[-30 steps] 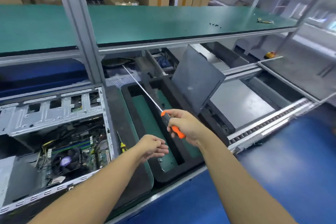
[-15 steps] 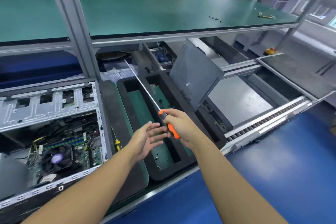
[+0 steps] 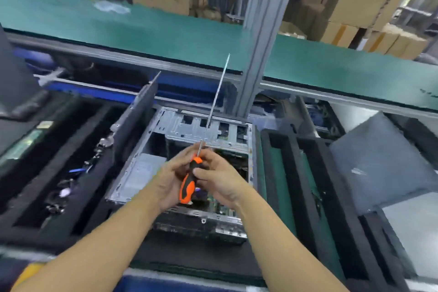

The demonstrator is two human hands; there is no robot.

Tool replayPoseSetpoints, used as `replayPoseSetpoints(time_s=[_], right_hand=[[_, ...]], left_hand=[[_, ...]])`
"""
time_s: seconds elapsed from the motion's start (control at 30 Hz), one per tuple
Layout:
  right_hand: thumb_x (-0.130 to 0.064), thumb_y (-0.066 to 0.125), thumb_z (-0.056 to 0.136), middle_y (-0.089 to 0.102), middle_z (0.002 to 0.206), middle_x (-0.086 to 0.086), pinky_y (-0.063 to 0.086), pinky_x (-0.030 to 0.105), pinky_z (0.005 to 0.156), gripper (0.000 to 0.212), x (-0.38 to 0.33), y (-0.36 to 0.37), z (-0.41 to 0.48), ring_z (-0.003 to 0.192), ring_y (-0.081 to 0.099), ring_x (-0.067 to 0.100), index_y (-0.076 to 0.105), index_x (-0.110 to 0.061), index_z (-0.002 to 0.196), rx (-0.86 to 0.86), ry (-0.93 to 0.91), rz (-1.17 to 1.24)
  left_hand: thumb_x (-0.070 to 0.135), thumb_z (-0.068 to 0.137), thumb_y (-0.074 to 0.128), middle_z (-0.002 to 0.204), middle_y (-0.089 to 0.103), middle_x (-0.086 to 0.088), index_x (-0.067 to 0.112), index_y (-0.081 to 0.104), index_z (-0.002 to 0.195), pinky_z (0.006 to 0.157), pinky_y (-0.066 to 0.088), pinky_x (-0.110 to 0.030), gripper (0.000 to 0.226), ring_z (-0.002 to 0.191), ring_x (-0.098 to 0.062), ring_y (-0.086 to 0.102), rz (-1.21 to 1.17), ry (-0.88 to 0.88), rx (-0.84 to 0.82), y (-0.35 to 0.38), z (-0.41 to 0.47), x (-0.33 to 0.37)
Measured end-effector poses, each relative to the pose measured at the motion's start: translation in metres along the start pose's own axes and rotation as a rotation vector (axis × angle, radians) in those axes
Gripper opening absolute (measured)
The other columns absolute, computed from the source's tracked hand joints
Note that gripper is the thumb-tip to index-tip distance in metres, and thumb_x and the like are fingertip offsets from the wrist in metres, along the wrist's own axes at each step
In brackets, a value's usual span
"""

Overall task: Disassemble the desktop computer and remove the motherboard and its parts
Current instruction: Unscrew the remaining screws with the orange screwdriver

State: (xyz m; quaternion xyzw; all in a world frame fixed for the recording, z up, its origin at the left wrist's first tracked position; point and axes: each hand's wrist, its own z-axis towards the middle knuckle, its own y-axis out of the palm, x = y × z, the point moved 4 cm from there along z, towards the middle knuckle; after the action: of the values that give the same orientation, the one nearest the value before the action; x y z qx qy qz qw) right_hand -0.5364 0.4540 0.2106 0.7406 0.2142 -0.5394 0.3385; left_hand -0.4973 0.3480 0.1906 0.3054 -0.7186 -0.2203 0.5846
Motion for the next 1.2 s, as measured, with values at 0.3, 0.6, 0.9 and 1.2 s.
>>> replayPoseSetpoints(time_s=[0.3,0.6,0.9,1.2], right_hand=[[0.016,0.046,0.091,0.059,0.106,0.007,0.047,0.019,0.076,0.05,0.069,0.227,0.084,0.093,0.059,0.011,0.052,-0.014,0.13,-0.482,0.154,-0.337],[0.013,0.046,0.09,0.064,0.109,0.018,0.049,0.05,0.091,0.04,0.197,0.42,0.13,0.096,0.06,0.025,0.059,-0.016,0.115,-0.598,0.293,-0.476],[0.0,0.058,0.09,0.066,0.101,0.001,0.055,0.027,0.08,0.028,0.33,0.514,0.141,0.092,0.064,0.018,0.063,-0.014,0.114,-0.557,0.491,-0.706],[0.002,0.034,0.099,0.06,0.13,0.019,0.05,0.013,0.067,0.041,0.376,0.548,0.15,0.095,0.056,0.019,0.052,-0.009,0.135,-0.516,0.655,-0.683]], left_hand=[[0.02,0.083,0.071,0.112,0.072,-0.01,0.019,0.075,0.104,0.07,0.058,-0.035,0.021,0.092,-0.025,0.071,0.045,0.218,0.322,-0.2,-0.149,0.103],[0.038,0.078,0.072,0.11,0.073,-0.009,0.025,0.074,0.112,0.073,0.056,-0.037,0.037,0.087,-0.019,0.07,-0.034,0.225,0.773,-0.367,-0.295,0.122],[0.009,0.101,0.053,0.113,0.07,-0.021,0.015,0.054,0.135,0.084,0.057,-0.046,0.035,0.092,-0.032,0.066,-0.095,0.129,0.983,-0.476,-0.383,0.063],[-0.024,0.083,0.054,0.105,0.075,-0.007,0.012,0.059,0.127,0.066,0.055,-0.037,0.058,0.086,-0.025,0.069,0.091,0.022,1.281,-0.526,-0.377,0.052]])
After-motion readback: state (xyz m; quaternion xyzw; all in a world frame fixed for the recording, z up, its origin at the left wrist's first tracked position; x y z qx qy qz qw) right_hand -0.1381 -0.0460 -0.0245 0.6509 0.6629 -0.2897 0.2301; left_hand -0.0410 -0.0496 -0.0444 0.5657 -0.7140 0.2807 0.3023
